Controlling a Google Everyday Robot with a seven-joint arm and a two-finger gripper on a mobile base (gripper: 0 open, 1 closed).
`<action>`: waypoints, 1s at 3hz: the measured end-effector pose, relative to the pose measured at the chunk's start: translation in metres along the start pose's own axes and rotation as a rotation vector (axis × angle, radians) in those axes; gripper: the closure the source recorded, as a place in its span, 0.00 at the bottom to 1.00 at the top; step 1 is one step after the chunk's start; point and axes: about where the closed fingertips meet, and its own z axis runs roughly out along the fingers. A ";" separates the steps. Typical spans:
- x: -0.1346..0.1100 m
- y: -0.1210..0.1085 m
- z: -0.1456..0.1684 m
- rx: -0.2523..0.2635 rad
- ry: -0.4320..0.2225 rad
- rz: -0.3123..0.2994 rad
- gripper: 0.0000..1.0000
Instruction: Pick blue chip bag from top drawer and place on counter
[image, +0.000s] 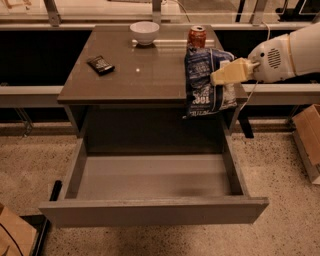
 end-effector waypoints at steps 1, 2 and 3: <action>-0.027 -0.045 0.041 0.090 -0.132 0.039 1.00; -0.069 -0.075 0.060 0.146 -0.250 0.034 1.00; -0.109 -0.092 0.084 0.148 -0.336 0.031 0.81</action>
Offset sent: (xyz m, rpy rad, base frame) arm 0.1805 0.0071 0.0075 0.1384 -0.2881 -0.3325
